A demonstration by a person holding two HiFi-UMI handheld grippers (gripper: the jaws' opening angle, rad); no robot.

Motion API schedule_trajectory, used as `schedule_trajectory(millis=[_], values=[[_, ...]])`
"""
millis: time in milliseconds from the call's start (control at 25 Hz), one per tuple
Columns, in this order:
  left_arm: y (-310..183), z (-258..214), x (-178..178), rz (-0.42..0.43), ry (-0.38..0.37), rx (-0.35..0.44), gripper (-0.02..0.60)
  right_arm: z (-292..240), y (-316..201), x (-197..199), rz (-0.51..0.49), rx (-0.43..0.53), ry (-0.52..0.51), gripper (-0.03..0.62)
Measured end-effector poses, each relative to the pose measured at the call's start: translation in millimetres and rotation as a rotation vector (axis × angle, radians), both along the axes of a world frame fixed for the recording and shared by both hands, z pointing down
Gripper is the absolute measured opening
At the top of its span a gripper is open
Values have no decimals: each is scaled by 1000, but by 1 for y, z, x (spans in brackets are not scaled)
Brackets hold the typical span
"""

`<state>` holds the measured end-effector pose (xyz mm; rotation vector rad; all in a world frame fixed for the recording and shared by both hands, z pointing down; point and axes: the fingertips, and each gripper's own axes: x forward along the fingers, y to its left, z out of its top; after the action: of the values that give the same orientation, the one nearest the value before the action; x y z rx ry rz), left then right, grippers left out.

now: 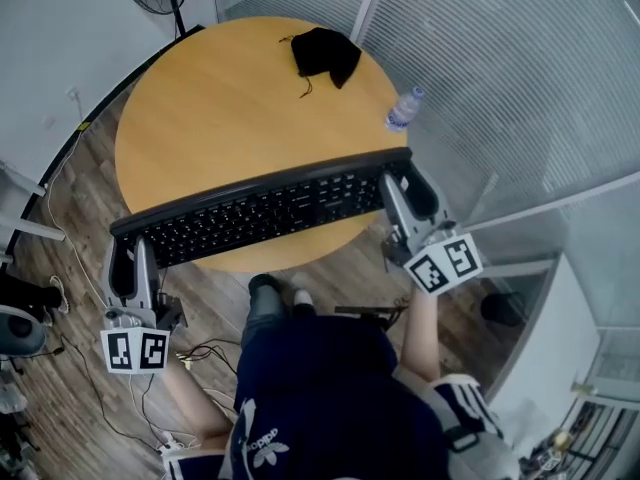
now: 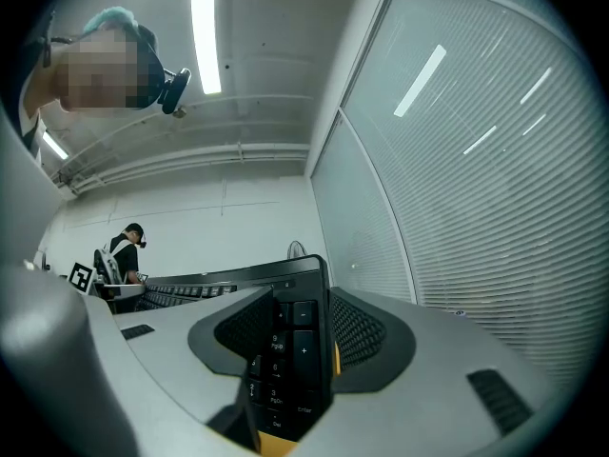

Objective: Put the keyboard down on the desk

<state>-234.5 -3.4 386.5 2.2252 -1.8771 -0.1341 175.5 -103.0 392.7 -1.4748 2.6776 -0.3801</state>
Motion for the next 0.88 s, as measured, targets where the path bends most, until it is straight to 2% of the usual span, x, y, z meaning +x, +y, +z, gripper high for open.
schedule_trajectory(millis=[200,360,680,880], values=[[-5,-2,-1,17,-7,36,186,-2,4,2,37,28,-7,173],[3,-8,0,-23,-41,69,186,2,-1,-1,-1,45,-40,173],[4,-6,3,-10,-54,38,186,9,0,3,2,27,-45,173],[-2,-14,1,11,-51,73,186,-3,2,3,25,52,-43,173]])
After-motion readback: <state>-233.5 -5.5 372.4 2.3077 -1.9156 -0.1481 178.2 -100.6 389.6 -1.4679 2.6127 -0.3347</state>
